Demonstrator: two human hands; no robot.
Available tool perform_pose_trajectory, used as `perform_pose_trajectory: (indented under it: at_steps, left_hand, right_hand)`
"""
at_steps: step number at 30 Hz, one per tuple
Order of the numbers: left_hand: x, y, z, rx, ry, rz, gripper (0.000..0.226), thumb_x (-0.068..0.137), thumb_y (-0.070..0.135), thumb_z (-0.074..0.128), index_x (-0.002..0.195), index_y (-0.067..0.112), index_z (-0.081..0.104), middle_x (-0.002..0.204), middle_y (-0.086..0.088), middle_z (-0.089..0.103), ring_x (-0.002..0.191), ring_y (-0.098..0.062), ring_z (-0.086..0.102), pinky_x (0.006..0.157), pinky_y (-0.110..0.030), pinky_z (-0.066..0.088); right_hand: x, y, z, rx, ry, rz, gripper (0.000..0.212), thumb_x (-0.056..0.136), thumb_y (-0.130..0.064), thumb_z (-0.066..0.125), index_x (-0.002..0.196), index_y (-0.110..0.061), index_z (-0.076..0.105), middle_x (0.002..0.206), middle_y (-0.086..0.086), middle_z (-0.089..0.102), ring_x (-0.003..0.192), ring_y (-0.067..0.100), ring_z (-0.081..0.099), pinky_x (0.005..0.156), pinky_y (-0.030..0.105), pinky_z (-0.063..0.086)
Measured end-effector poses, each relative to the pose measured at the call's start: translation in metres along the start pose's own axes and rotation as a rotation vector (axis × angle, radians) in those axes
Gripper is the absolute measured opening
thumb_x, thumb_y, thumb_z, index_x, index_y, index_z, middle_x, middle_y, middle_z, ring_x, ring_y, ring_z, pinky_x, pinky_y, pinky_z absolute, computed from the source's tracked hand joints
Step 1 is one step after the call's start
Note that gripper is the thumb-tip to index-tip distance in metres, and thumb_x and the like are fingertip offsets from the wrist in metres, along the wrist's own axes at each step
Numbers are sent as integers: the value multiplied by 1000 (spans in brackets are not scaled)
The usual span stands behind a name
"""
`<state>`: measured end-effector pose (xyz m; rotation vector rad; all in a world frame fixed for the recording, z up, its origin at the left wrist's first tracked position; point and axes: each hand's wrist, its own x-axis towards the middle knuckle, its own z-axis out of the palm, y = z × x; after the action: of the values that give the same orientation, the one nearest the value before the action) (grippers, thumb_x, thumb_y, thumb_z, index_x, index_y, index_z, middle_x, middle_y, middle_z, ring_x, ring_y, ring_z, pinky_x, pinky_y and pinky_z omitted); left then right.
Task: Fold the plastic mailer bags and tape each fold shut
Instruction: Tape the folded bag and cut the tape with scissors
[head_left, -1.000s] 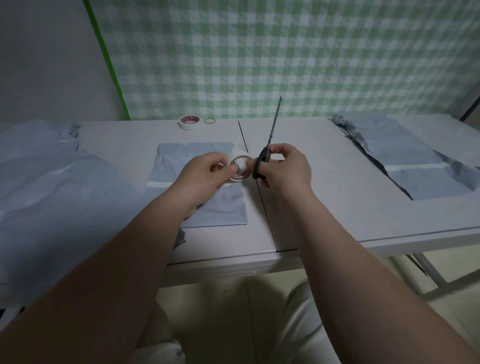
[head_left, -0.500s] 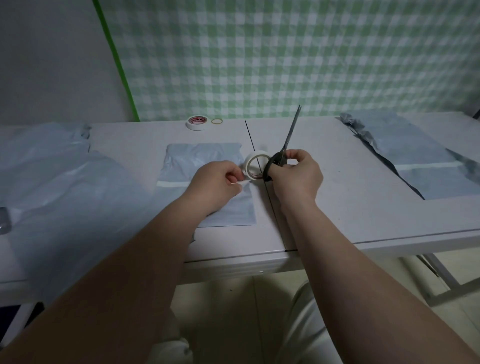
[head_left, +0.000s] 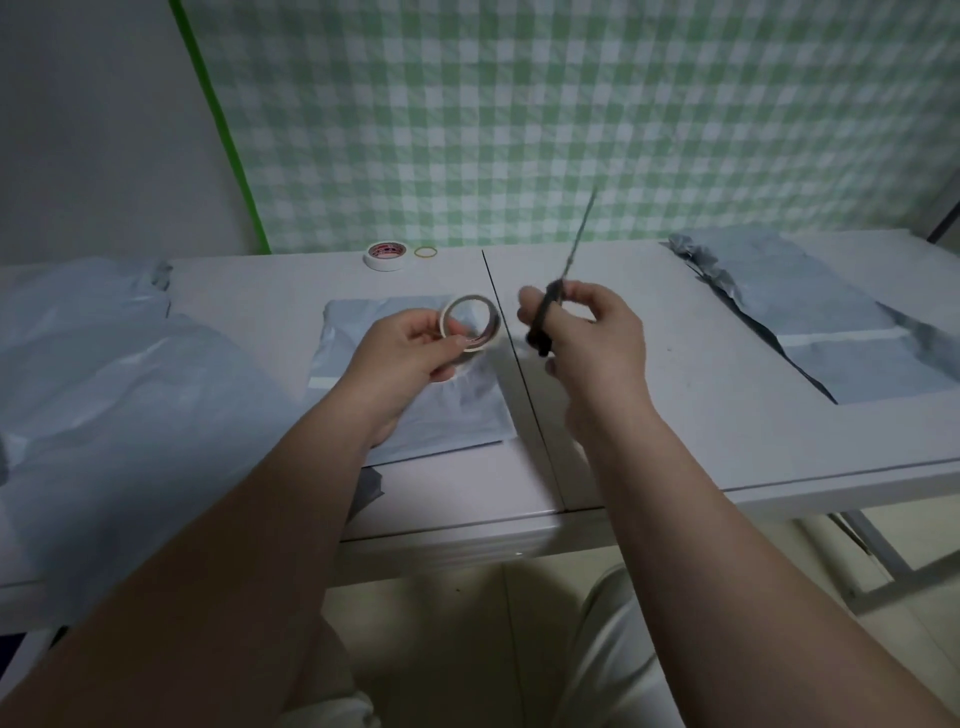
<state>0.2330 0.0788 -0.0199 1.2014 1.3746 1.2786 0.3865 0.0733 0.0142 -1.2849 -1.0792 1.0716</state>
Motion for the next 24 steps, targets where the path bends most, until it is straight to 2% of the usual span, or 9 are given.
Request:
perform_pose_trajectory:
  at_steps: [3,6,13,19,24]
  left_hand:
    - [1,-1,0,-31,8,-1,17,88,-2,58,81,13,63,87,-12,63,78,-18,56,71,-30,45]
    - [3,-3,0,5,29,10,18,87,-1,57,78,14,60,83,-9,62,73,-16,55,64,-26,44]
    - [5,-5,2,77,89,-16,11,89,13,57,81,12,65,75,-7,60,57,-10,46,54,-22,37]
    - [5,-5,2,83,95,-24,14,90,11,56,79,12,64,73,-8,58,59,-11,46,55,-23,38]
    - [5,-5,3,82,99,-25,15,90,10,55,78,12,63,71,-7,57,59,-11,46,55,-22,38]
  right_hand:
    - [-23,-2,-8,344,-224,389,28,82,-43,66,85,-17,56,63,2,60,50,11,48,41,17,30]
    - [-43,-3,-13,464,-379,589,33,80,-50,61,75,-19,51,59,4,50,46,10,43,34,14,21]
    - [-61,7,-23,525,-467,703,35,66,-46,65,84,-20,49,56,2,51,39,6,45,28,11,19]
    - [-62,11,-20,520,-467,700,32,66,-43,65,80,-19,48,55,3,49,38,6,43,27,11,18]
    - [-55,12,-19,531,-459,673,28,78,-43,64,82,-19,49,55,3,50,40,5,44,28,10,20]
